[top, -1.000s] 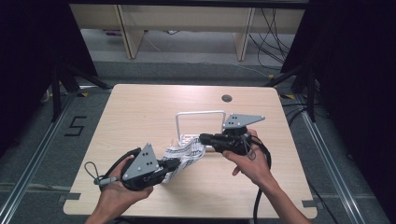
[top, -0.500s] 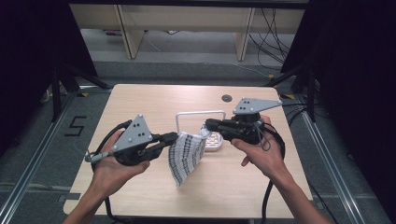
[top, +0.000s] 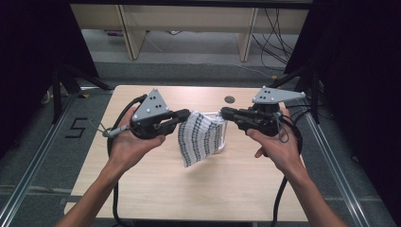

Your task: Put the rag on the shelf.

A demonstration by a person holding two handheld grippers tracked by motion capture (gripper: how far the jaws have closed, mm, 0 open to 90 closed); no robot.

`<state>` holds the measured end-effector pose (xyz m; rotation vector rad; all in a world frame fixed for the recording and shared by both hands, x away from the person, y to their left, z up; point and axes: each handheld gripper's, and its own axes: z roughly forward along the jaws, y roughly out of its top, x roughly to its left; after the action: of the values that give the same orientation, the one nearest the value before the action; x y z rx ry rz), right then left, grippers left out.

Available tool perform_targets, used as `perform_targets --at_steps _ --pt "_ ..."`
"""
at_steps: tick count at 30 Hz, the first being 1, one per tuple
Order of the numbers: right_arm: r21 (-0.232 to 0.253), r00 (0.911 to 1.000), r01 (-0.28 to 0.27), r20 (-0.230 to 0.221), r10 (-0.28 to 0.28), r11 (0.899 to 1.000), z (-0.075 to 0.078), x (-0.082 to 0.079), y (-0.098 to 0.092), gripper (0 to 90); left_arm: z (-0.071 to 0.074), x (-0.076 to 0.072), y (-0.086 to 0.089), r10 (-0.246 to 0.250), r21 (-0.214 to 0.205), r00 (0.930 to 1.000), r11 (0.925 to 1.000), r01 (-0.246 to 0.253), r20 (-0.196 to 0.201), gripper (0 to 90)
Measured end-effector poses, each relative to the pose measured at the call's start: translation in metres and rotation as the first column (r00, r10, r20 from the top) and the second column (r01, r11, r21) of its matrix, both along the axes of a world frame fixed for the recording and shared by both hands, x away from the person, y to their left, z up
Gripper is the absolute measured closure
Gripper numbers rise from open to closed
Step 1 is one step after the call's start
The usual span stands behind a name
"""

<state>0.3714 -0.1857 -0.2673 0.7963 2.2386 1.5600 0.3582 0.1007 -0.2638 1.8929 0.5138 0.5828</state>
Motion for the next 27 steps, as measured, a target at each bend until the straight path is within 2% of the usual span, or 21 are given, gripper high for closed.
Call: perform_targets --at_steps 6,9,11,12,14,15,16,18,19,20,21,23,27 --pt "0.000 0.9992 0.036 0.019 -0.036 0.999 0.006 0.015 -0.003 86.8 0.006 0.021 -0.006 0.032 -0.006 0.9995 0.9995 -0.032 -0.001 87.7" --pt "0.006 0.9988 0.048 0.004 -0.048 0.999 0.009 0.022 -0.002 86.8 0.009 0.029 -0.007 0.041 0.001 0.9991 0.9992 -0.041 0.008 87.7" --pt "-0.002 0.9984 0.053 0.018 -0.053 0.999 0.011 0.027 -0.003 86.8 0.010 0.033 -0.007 0.051 -0.005 0.9987 0.9987 -0.051 0.004 87.7" --pt "0.008 0.9984 0.057 0.005 -0.057 0.998 0.012 0.029 -0.002 86.8 0.012 0.039 -0.005 0.063 -0.011 0.9980 0.9979 -0.063 0.003 87.7" --pt "0.000 0.9981 0.061 0.007 -0.061 0.998 0.012 0.030 -0.002 86.8 0.013 0.042 -0.005 0.068 -0.018 0.9977 0.9975 -0.068 0.000 87.7" --pt "0.013 0.9981 0.061 -0.007 -0.061 0.998 0.012 0.032 -0.001 86.8 0.014 0.046 -0.005 0.073 -0.025 0.9973 0.9970 -0.073 -0.004 87.7" --pt "0.006 0.9979 0.063 0.013 -0.063 0.998 0.014 0.037 -0.001 86.8 0.014 0.049 -0.005 0.077 -0.030 0.9970 0.9966 -0.077 -0.005 87.7" --pt "0.022 0.9976 0.070 -0.004 -0.069 0.997 0.014 0.038 0.000 86.8 0.014 0.055 -0.006 0.088 -0.039 0.9961 0.9954 -0.088 -0.009 87.7" --pt "0.021 0.9978 0.065 0.008 -0.065 0.998 0.014 0.041 0.000 86.8 0.014 0.057 -0.007 0.093 -0.037 0.9957 0.9950 -0.093 -0.009 87.7" --pt "0.027 0.9981 0.062 0.002 -0.062 0.998 0.014 0.042 0.001 86.8 0.014 0.060 -0.008 0.099 -0.038 0.9950 0.9943 -0.100 -0.012 87.7" --pt "0.011 0.9976 0.067 0.016 -0.067 0.998 0.015 0.045 0.001 86.8 0.015 0.063 -0.008 0.104 -0.042 0.9945 0.9937 -0.104 -0.013 87.7" --pt "0.015 0.9971 0.076 0.003 -0.076 0.997 0.016 0.049 0.002 86.8 0.016 0.068 -0.009 0.107 -0.044 0.9941 0.9932 -0.108 -0.012 87.7" --pt "0.027 0.9961 0.088 0.006 -0.088 0.996 0.018 0.059 0.002 86.8 0.020 0.077 -0.011 0.121 -0.060 0.9925 0.9907 -0.122 -0.010 87.6"
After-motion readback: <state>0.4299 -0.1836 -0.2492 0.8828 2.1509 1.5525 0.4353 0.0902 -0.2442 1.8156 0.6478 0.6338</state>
